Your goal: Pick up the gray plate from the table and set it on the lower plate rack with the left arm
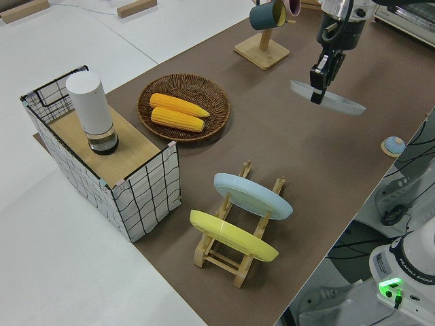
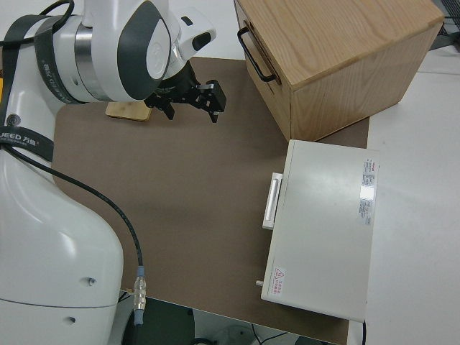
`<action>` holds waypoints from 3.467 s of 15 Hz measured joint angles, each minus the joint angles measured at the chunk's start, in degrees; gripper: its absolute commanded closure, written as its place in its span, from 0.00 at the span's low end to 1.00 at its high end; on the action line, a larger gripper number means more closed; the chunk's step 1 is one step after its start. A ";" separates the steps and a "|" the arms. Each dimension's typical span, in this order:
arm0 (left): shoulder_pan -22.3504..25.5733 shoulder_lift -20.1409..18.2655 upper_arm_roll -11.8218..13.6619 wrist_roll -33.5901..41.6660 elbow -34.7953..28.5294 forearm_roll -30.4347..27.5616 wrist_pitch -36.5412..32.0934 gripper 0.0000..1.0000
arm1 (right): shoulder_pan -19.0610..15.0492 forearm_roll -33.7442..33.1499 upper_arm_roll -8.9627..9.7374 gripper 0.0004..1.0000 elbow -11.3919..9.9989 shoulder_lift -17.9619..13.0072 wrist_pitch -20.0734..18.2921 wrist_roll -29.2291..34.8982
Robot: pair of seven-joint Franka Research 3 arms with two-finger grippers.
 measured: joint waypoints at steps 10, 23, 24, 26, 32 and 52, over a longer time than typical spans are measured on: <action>-0.07 1.28 -7.52 -11.43 0.03 19.27 -10.17 1.00 | 0.00 0.00 0.00 0.02 0.00 0.00 0.00 0.00; -0.13 8.04 -11.05 -23.49 -5.49 31.33 -12.25 1.00 | 0.00 0.00 0.00 0.02 0.00 0.00 0.00 0.00; -0.13 8.13 -11.03 -23.61 -6.01 32.12 -12.26 1.00 | 0.00 0.00 0.00 0.02 0.00 0.00 0.00 0.00; -0.11 8.17 -10.98 -23.77 -7.38 33.72 -12.26 1.00 | 0.00 0.00 0.00 0.02 0.00 0.00 0.00 0.00; 1.40 8.50 -9.25 -24.55 -8.43 34.35 -7.62 1.00 | 0.00 0.00 0.00 0.02 0.00 0.00 0.00 0.00; 3.87 15.67 -9.20 -32.59 -9.05 34.73 -0.30 0.00 | 0.00 0.00 0.00 0.02 0.00 0.00 0.00 0.00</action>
